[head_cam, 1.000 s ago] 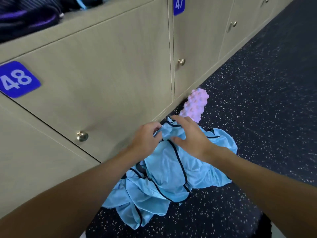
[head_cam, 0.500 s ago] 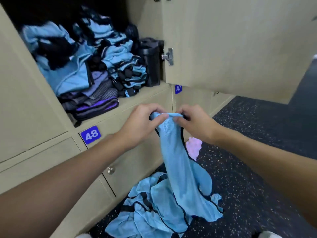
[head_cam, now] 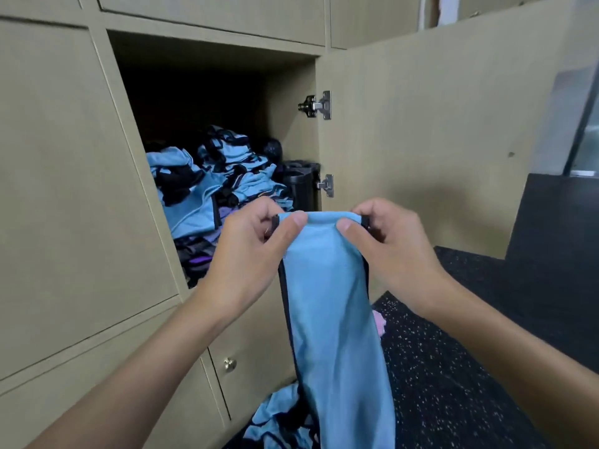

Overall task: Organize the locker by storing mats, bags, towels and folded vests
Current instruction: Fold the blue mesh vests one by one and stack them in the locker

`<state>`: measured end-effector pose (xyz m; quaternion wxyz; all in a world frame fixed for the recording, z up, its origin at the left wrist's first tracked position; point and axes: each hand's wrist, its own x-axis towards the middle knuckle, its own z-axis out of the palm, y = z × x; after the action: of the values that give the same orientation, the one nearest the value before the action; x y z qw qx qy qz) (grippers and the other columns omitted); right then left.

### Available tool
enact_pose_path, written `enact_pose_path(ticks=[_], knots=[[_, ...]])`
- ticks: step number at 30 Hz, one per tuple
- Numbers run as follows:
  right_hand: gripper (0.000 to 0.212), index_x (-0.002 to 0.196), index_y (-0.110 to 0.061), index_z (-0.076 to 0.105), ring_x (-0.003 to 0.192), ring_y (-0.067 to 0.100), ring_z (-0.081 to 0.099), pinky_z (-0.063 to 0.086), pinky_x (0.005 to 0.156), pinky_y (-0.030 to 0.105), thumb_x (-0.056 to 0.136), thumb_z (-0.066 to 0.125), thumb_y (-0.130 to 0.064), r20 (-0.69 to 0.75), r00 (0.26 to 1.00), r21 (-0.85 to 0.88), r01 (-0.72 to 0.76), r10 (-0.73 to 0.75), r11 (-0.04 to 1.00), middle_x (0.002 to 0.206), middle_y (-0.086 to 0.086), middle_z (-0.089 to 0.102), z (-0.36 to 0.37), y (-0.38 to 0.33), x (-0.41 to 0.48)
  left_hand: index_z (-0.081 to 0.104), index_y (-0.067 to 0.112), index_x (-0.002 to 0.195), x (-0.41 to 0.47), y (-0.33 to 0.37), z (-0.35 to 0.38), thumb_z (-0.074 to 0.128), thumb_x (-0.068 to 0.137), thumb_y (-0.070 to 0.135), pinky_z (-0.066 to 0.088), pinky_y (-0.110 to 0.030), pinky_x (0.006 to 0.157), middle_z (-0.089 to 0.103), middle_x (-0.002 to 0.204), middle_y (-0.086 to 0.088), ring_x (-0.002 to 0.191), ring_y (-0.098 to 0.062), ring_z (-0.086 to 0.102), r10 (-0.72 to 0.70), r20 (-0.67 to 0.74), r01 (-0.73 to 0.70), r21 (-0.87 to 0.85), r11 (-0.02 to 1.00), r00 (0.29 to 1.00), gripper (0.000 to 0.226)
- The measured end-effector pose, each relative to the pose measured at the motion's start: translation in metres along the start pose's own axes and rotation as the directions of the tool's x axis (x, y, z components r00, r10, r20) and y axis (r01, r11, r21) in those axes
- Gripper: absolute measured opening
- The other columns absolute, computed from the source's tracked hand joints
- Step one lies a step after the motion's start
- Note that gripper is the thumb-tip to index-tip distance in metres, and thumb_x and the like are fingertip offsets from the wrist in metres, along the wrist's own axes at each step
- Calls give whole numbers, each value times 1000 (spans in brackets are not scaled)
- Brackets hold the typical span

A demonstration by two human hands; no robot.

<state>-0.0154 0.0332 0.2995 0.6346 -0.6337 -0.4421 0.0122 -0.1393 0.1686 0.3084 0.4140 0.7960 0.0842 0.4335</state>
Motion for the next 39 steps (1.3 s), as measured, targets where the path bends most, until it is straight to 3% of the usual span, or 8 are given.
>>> enact_pose_path(ticks=[5, 10, 18, 24, 26, 29, 33, 39], knots=[[16, 78, -14, 59, 60, 10, 43, 38, 58, 30, 90, 68, -17, 30, 1000, -5, -4, 4, 1000, 65, 4, 53, 2, 5, -12, 58, 4, 87, -19, -12, 0, 72, 87, 16, 47, -25, 60, 64, 66, 2, 62, -11, 58, -108, 50, 112, -87, 990, 993, 18], [20, 75, -13, 56, 62, 17, 46, 40, 59, 37, 86, 72, -12, 77, 997, -46, -1, 5, 999, 77, 23, 60, 1, 6, -21, 57, 5, 82, -29, -24, -5, 74, 85, 22, 43, -39, 72, 61, 79, -22, 73, -22, 55, -117, 37, 122, -186, 975, 992, 25], [22, 74, -16, 55, 64, 32, 51, 43, 58, 42, 86, 73, -12, 130, 991, -18, 43, -40, 999, 78, 24, 60, 5, 1, -33, 73, 15, 84, -41, -8, -5, 71, 83, 19, 51, -26, 69, 74, 84, -6, 73, -9, 61, -84, 72, 93, -119, 989, 994, 5], [14, 80, -2, 63, 60, 15, 39, 36, 57, 27, 87, 71, -12, 333, 941, -87, -37, 64, 996, 66, 13, 48, 7, 7, -33, 69, 19, 84, -35, -7, -11, 67, 92, 11, 42, -10, 56, 65, 67, 19, 57, 3, 54, -80, -11, 80, -3, 997, 997, 11], [26, 78, 5, 58, 59, 8, 33, 28, 53, 24, 89, 69, -15, 328, 942, -107, -37, 70, 994, 64, 3, 39, 8, 9, -34, 71, 24, 94, -34, -11, -13, 72, 89, 24, 49, -19, 70, 71, 85, 17, 76, -3, 64, -79, 55, 72, 106, 992, 995, 4], [27, 79, 6, 59, 55, 6, 31, 26, 50, 19, 88, 70, -17, 308, 948, -93, -53, 79, 994, 62, 0, 37, 8, 8, -36, 70, 31, 110, -39, -9, -9, 72, 77, 50, 45, -17, 96, 70, 106, 21, 106, 4, 62, -57, 226, 4, 229, 973, 972, 39], [18, 79, 2, 63, 56, 5, 36, 30, 52, 19, 88, 70, -13, 322, 943, -70, -67, 86, 995, 62, 4, 44, 11, 7, -38, 74, 26, 88, -42, -4, -3, 74, 88, 27, 50, -28, 74, 71, 83, 8, 79, -7, 64, -42, 253, -8, 196, 981, 966, 1], [20, 81, 2, 56, 66, 15, 45, 40, 64, 33, 89, 69, -11, 397, 912, -61, -82, 100, 995, 74, 25, 54, 18, 17, -42, 62, 14, 81, -41, -5, -4, 65, 92, 26, 47, -34, 68, 65, 80, -6, 75, -22, 59, 5, 110, -21, 148, 989, 994, 17]])
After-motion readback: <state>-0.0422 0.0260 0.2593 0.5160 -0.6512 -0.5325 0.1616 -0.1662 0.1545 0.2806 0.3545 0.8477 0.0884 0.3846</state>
